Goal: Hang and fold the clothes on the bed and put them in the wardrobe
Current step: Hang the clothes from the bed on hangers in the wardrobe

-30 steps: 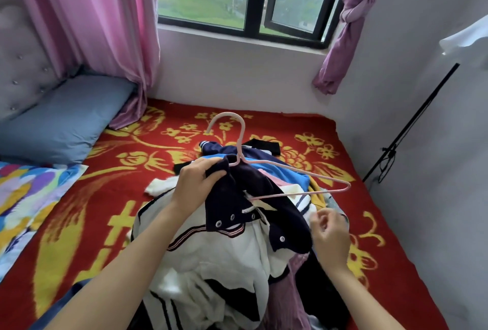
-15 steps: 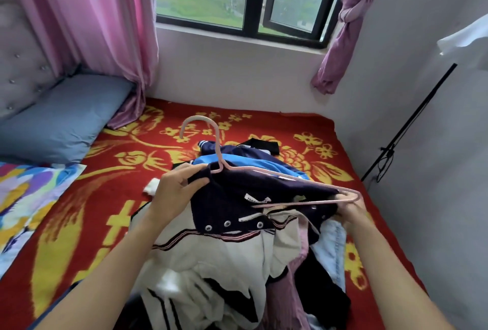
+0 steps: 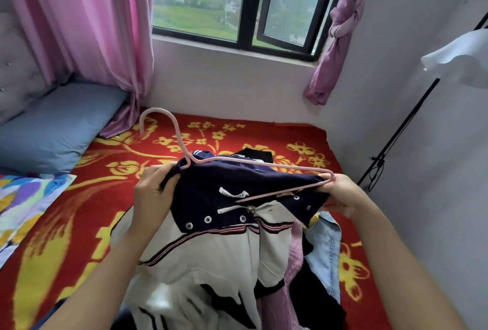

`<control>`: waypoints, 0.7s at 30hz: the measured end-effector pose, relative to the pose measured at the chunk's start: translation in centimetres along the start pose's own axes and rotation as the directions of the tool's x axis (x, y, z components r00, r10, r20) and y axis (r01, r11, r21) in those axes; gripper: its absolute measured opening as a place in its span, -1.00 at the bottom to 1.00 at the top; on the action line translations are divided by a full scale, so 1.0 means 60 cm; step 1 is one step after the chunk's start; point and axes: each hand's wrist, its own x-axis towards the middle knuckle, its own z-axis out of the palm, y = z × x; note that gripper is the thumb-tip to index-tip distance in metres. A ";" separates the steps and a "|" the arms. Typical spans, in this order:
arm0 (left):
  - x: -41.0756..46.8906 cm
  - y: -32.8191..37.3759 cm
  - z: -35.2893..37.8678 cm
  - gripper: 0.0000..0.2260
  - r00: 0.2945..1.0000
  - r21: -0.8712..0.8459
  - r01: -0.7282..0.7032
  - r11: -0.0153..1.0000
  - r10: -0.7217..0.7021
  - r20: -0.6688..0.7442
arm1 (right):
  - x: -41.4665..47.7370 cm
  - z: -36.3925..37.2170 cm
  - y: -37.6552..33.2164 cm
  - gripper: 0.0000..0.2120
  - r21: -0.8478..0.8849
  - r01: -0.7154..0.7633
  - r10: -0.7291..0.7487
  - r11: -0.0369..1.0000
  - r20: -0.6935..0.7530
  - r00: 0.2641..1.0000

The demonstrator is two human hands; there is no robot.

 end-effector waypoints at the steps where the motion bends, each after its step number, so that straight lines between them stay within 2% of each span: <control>1: -0.001 -0.001 0.000 -0.77 1.000 0.000 -0.013 1.000 0.013 0.027 | 0.000 0.002 0.000 -0.74 -0.034 0.015 -0.016 0.999 -0.022 1.000; 4: 0.000 -0.002 -0.004 -0.74 0.994 -0.052 -0.027 0.998 0.033 0.105 | 0.003 0.007 -0.004 -0.69 -0.220 0.053 -0.075 0.974 -0.095 0.993; 8: -0.001 0.006 -0.005 -0.76 0.987 -0.133 -0.014 0.991 0.035 0.157 | 0.015 0.011 -0.003 -0.65 -0.452 0.048 -0.162 0.891 -0.216 0.963; 11: -0.002 0.005 -0.013 -0.76 0.983 -0.123 -0.011 0.992 0.033 0.178 | 0.011 0.031 0.010 -0.66 -0.572 0.008 -0.157 0.820 -0.211 0.965; 15: -0.001 0.000 -0.030 -0.74 0.954 -0.048 -0.120 0.992 0.129 0.270 | 0.008 0.034 0.021 -0.61 -0.498 0.006 -0.079 0.867 -0.125 0.989; 19: 0.000 -0.008 -0.048 -0.79 0.916 0.011 -0.267 0.964 0.250 0.315 | 0.001 0.006 -0.004 -0.72 -0.363 -0.048 0.024 0.931 -0.069 0.997; 21: -0.012 -0.017 -0.054 -0.57 0.892 -0.006 -0.334 0.943 0.317 0.323 | -0.003 0.001 -0.020 -0.75 -0.357 -0.044 0.022 0.933 -0.066 0.998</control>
